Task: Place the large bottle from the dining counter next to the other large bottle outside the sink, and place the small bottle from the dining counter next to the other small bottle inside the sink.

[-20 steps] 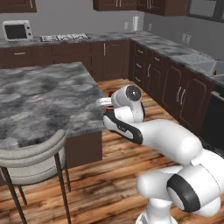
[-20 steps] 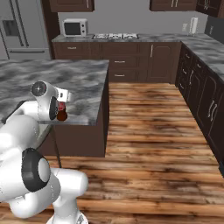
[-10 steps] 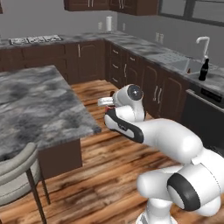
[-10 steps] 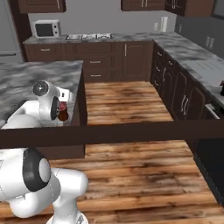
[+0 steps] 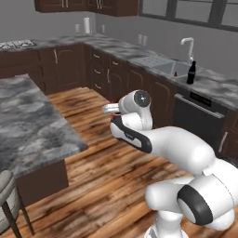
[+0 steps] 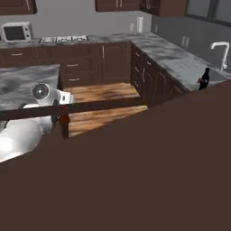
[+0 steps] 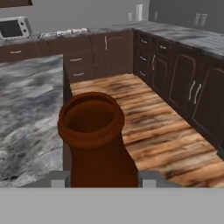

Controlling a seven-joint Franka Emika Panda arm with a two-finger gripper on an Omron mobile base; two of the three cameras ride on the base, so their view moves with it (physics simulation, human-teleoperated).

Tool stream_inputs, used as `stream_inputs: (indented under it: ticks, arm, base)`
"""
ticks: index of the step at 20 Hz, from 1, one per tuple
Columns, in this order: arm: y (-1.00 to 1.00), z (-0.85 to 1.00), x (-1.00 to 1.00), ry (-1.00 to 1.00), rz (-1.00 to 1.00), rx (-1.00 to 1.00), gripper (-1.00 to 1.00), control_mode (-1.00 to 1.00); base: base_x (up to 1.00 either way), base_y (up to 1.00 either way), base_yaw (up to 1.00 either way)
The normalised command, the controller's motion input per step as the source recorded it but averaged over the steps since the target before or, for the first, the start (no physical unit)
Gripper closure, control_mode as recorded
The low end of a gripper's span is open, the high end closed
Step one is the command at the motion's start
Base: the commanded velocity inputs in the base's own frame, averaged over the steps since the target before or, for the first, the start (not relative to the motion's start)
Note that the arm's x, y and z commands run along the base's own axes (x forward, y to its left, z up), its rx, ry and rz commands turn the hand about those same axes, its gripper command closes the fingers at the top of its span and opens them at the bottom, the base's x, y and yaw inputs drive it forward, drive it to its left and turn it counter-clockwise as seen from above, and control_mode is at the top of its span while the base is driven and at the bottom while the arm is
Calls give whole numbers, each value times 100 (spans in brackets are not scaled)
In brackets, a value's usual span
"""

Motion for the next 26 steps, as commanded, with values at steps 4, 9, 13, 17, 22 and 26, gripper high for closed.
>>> stream_inputs:
  ticks: [4, 9, 13, 17, 22, 26]
  arm:
    - [0, 0, 0, 0, 0, 0, 100, 100]
    - [0, 0, 0, 0, 0, 0, 100, 100]
    - [0, 0, 0, 0, 0, 0, 100, 100]
    - [0, 0, 0, 0, 0, 0, 100, 100]
    - [0, 0, 0, 0, 0, 0, 100, 100]
    - [0, 0, 0, 0, 0, 0, 100, 100]
  base:
    - [43, -77, -26]
    - [45, -72, -26]
    - [56, -71, -25]
    - [61, -55, -24]
    - [68, -44, -28]
    - [76, -21, -24]
